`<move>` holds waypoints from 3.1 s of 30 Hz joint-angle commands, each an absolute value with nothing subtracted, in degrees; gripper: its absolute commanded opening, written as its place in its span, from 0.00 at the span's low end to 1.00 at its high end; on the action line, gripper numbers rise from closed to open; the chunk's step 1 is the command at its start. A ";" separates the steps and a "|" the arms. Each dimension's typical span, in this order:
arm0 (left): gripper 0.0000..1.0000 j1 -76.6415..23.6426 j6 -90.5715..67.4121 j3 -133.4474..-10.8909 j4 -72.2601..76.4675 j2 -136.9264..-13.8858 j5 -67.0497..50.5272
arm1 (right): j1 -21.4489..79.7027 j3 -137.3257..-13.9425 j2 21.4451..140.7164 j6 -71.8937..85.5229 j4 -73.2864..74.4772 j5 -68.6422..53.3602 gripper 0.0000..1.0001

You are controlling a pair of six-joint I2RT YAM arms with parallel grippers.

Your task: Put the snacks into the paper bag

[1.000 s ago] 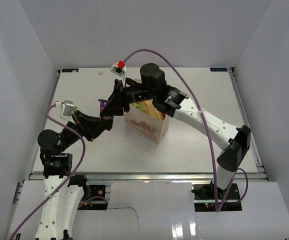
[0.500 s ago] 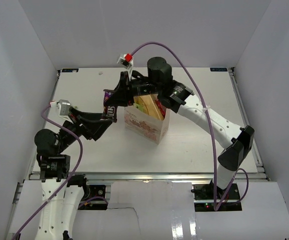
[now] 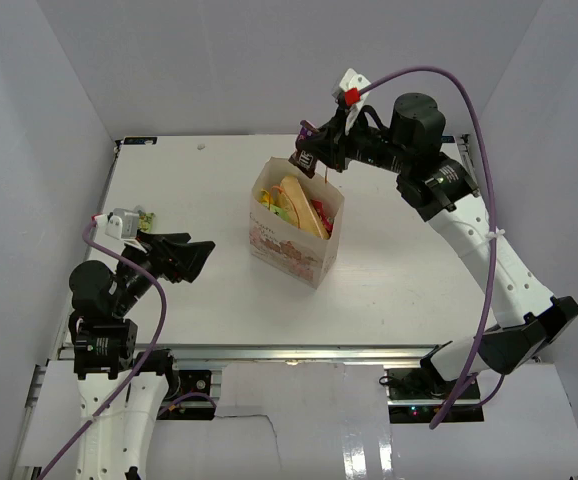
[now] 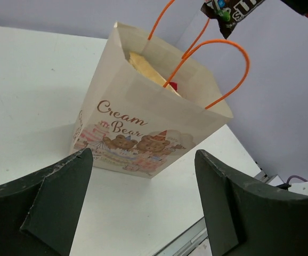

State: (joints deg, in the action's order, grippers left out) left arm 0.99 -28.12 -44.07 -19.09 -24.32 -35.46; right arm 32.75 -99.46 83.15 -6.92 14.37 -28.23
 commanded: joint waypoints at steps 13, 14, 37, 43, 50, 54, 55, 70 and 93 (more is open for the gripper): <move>0.88 0.97 -26.81 -40.17 -23.55 -23.12 -29.71 | 39.02 -78.76 79.54 -31.73 14.06 -1.24 0.14; 0.88 0.97 -26.81 -39.99 -23.73 -23.20 -29.45 | 39.28 -77.71 79.63 -31.82 14.50 -0.80 0.14; 0.98 5.44 -35.67 -51.57 -25.66 -66.56 3.85 | 31.58 -92.55 76.30 -25.31 23.89 -17.47 0.59; 0.98 12.74 -31.51 -66.23 -26.20 -90.06 11.70 | 22.34 -82.98 71.20 -24.53 23.91 -26.97 0.65; 0.98 13.54 -13.64 -82.77 -25.05 -108.88 7.55 | 12.40 -77.08 68.73 -22.06 23.99 -38.39 0.78; 0.98 13.62 -11.43 -88.06 -26.72 -116.70 8.70 | 9.67 -76.11 69.34 -21.27 23.91 -40.78 0.79; 0.97 13.62 -11.43 -88.15 -26.63 -117.50 8.70 | 9.49 -76.29 69.52 -21.10 23.91 -41.30 0.79; 0.31 13.62 -12.91 -85.97 -26.90 -118.05 2.91 | 8.17 -78.49 72.07 -19.34 23.38 -46.40 0.78; 0.17 5.63 -41.03 -48.17 7.71 -54.60 -51.67 | 21.07 -84.72 75.67 -20.56 25.40 -60.91 0.77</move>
